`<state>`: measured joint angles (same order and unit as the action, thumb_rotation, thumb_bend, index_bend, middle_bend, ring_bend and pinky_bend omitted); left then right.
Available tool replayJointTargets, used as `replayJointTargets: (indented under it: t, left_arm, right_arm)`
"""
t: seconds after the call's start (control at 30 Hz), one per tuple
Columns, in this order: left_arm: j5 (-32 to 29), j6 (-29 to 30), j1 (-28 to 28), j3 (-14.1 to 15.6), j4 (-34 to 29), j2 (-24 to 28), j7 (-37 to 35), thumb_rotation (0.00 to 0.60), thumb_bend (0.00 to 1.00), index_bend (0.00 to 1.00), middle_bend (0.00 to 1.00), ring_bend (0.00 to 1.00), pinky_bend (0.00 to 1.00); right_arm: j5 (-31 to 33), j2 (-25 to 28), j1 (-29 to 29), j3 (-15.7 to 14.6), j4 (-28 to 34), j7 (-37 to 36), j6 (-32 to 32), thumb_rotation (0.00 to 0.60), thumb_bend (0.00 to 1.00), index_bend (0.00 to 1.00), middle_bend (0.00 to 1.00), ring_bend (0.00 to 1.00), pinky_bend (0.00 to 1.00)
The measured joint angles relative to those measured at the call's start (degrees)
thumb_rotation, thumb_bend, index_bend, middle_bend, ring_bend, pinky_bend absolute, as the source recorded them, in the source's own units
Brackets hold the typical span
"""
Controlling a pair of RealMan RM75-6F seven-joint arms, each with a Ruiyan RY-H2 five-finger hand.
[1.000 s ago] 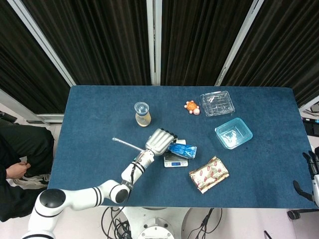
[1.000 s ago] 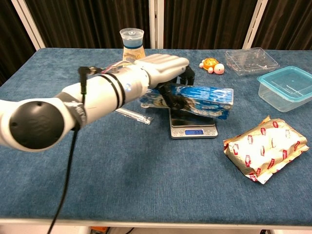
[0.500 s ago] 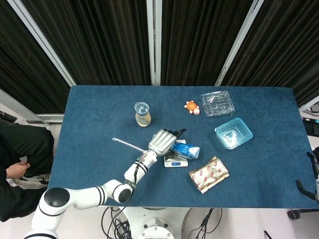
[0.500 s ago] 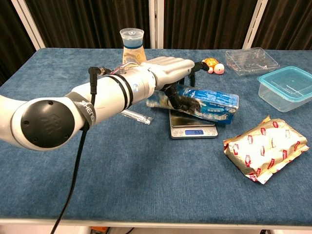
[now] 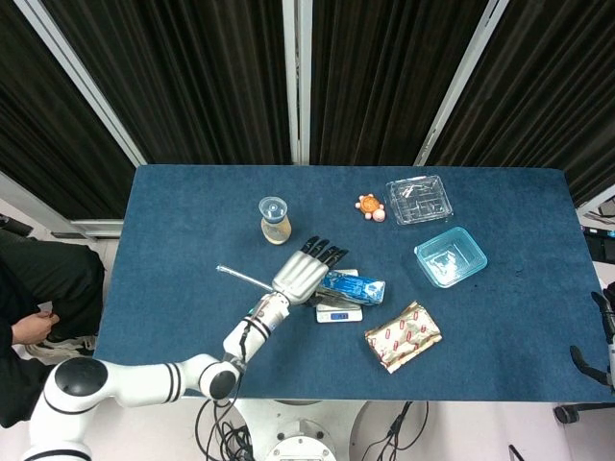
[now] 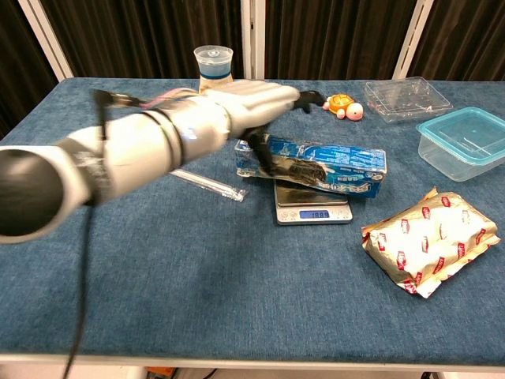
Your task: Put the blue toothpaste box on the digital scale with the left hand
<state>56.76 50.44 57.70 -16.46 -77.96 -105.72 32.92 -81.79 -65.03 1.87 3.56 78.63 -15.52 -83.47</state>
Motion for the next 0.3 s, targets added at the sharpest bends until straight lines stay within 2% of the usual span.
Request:
replayJointTargets:
  t: [0.1,0.17,0.3]
  left_arm:
    - [-0.96,5.32,-3.91,2.66,-8.51,5.47,2.76,0.6,0.18,0.0,0.08,0.0,0.01]
    - [-0.03,9.93,-8.01,5.65,-14.29,10.46,3.12,0.6,0.15,0.0,0.08,0.0,0.0]
    - [7.04,18.7,-17.46,12.4,-19.04,18.58,-0.84,0.6,0.09,0.0,0.09,0.0,0.01]
  right_arm:
    - [-0.28,0.0,-0.06,-0.06,0.59,0.55,-0.13,0.6,0.24,0.0,0.0,0.0,0.0]
    - [-0.37,-0.14,-0.12,-0.07,0.82,0.9,-0.16,0.6,0.25,0.0,0.0,0.0,0.0]
    - [-0.49,-1.07,-0.34,0.1,0.88,1.49,-0.37,0.6,0.25,0.0,0.0,0.0,0.0]
